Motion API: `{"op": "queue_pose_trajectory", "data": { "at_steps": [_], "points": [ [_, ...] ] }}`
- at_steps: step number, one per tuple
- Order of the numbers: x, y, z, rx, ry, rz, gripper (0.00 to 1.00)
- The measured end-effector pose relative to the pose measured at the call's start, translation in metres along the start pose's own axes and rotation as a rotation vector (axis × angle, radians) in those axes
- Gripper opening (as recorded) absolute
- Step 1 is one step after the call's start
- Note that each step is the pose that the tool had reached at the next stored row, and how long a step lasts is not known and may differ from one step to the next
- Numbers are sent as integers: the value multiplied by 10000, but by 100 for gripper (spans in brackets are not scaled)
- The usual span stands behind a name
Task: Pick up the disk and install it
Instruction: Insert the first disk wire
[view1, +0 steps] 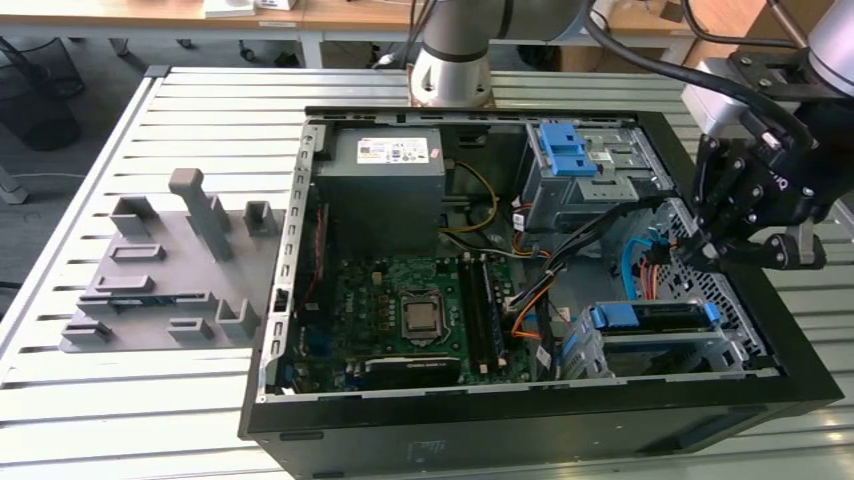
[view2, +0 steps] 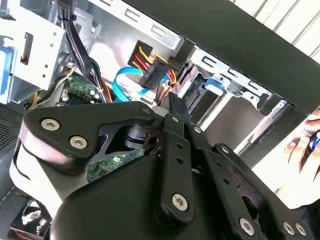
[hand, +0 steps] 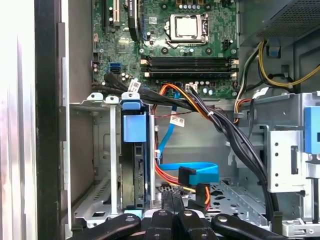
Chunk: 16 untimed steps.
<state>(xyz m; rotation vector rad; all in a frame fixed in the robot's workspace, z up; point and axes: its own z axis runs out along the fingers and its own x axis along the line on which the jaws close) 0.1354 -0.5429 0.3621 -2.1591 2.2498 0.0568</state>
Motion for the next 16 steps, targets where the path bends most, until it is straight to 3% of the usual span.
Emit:
{"op": "queue_pose_trajectory", "data": {
  "at_steps": [5,11,14,16],
  "points": [
    [-81,-11,-4,-25,13,37,12],
    [-130,-50,-18,-170,56,47,12],
    [-167,-69,-19,-232,122,51,12],
    [-201,-75,-19,-249,237,54,14]
  ]
}}
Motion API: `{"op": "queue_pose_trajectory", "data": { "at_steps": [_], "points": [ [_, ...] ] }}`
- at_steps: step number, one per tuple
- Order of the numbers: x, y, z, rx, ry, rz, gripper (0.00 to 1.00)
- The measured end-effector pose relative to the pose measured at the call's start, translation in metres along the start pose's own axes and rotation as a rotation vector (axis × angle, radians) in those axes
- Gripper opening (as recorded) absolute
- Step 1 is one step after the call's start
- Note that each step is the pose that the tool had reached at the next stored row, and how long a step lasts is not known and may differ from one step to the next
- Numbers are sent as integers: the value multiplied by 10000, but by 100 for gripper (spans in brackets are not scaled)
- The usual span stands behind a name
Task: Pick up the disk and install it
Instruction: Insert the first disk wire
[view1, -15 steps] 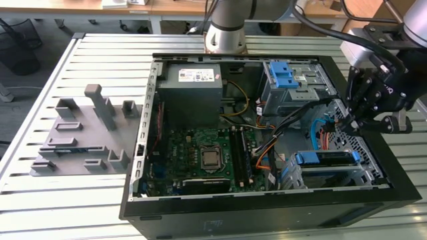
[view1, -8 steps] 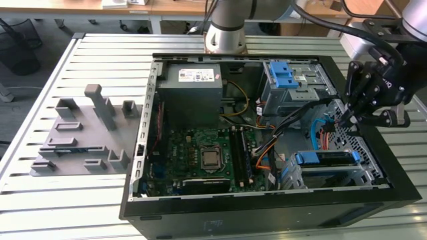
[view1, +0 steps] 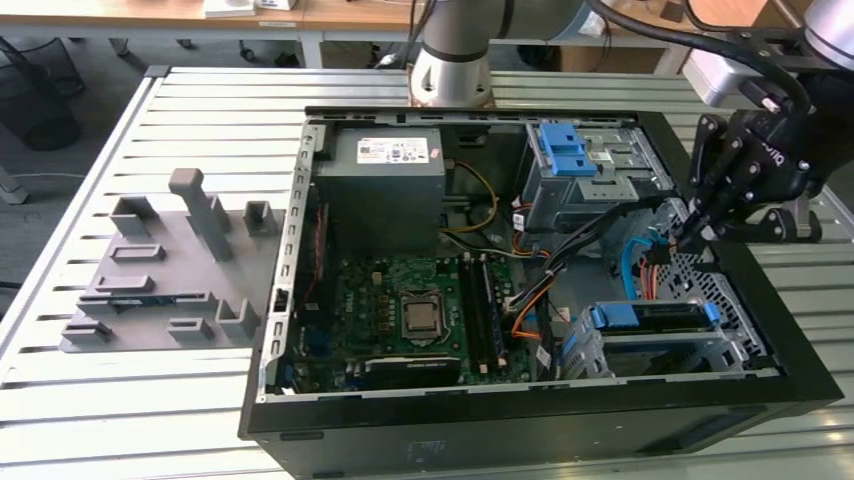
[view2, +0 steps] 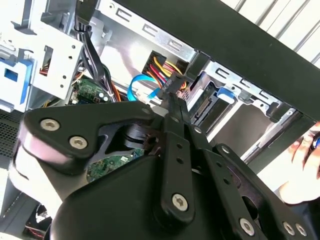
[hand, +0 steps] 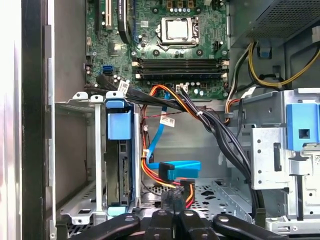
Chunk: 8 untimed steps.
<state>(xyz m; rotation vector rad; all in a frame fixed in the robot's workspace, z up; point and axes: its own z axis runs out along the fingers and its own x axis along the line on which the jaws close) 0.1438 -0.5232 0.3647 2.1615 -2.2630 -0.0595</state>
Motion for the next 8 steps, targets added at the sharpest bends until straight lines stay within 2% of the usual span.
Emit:
{"op": "queue_pose_trajectory", "data": {
  "at_steps": [3,7,8],
  "points": [
    [-29,-7,1,-13,161,6,20],
    [-35,-7,1,-12,186,7,21],
    [-43,-6,1,-12,191,7,27]
  ]
}}
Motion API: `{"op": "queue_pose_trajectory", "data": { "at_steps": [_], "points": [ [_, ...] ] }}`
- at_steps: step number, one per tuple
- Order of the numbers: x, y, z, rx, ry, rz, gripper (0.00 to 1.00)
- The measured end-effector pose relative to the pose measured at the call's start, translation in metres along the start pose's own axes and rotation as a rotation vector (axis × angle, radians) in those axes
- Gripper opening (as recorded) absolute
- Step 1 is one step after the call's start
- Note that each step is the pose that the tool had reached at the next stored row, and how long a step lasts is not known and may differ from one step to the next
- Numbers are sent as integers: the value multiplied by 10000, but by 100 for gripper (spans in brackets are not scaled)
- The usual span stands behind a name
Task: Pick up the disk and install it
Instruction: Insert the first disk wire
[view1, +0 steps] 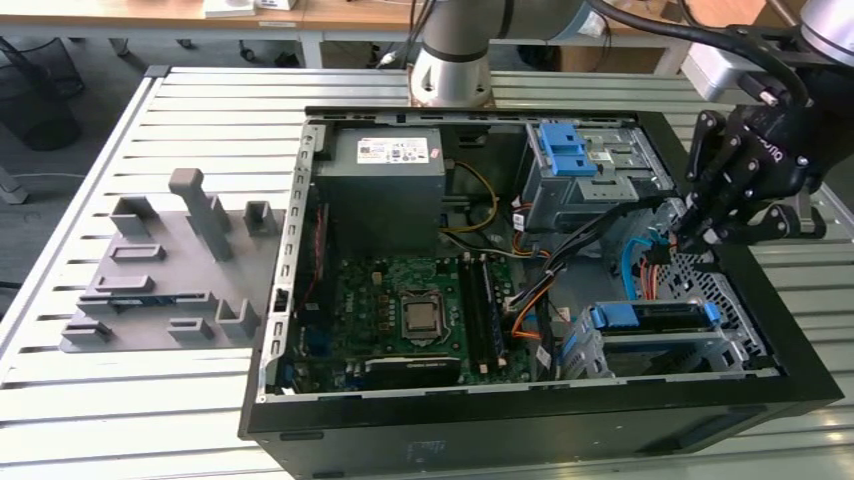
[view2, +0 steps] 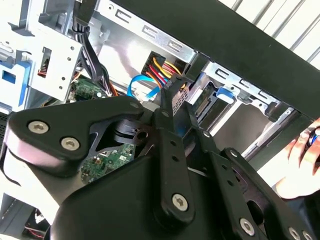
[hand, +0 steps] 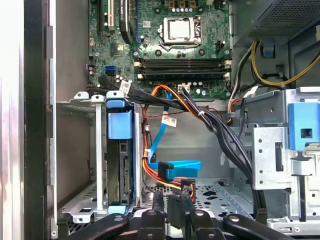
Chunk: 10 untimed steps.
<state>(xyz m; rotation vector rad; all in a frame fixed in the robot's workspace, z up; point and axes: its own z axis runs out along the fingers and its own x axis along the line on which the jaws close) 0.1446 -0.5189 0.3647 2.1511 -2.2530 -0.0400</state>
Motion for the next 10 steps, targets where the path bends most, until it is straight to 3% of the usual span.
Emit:
{"op": "queue_pose_trajectory", "data": {
  "at_steps": [5,8,10],
  "points": [
    [-63,3,2,2,42,1,27],
    [-85,3,13,9,202,11,27],
    [-100,2,20,13,268,17,27]
  ]
}}
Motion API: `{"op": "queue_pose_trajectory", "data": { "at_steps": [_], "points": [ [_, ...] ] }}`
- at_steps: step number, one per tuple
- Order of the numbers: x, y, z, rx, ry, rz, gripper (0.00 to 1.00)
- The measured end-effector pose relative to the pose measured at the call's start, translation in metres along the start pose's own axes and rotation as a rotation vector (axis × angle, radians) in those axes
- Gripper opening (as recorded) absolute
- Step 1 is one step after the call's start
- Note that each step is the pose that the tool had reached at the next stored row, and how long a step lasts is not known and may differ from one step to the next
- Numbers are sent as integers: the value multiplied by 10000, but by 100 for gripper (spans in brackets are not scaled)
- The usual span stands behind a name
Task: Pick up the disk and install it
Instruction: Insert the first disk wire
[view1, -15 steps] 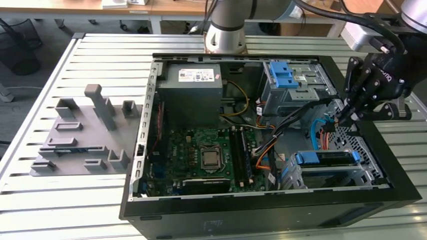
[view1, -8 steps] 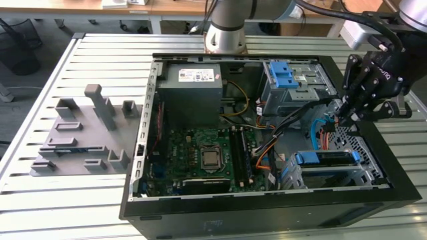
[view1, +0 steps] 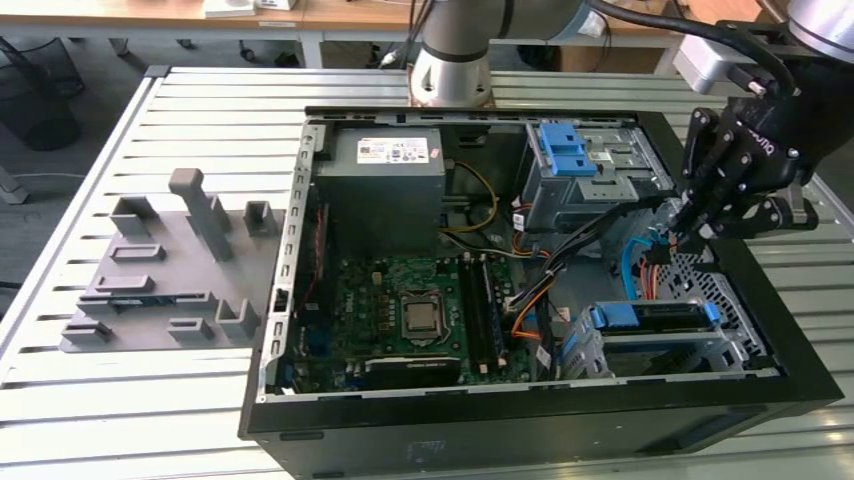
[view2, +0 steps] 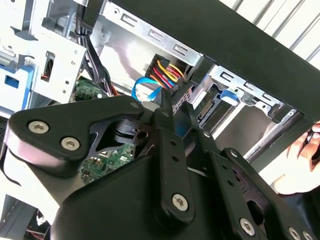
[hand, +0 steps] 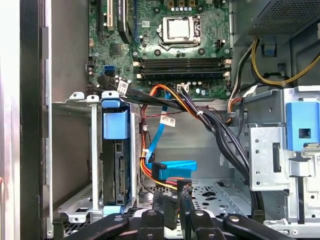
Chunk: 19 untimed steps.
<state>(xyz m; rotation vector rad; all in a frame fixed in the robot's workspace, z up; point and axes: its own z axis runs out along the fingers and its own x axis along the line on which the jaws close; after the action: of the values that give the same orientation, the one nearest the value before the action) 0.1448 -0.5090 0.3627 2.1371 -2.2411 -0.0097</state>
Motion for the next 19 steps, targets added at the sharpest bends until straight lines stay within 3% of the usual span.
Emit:
{"op": "queue_pose_trajectory", "data": {
  "at_steps": [2,7,11,19],
  "points": [
    [-18,0,8,1,37,10,27],
    [-48,-2,23,1,47,22,27],
    [-52,-3,36,6,151,42,27],
    [-53,-5,64,45,660,92,27]
  ]
}}
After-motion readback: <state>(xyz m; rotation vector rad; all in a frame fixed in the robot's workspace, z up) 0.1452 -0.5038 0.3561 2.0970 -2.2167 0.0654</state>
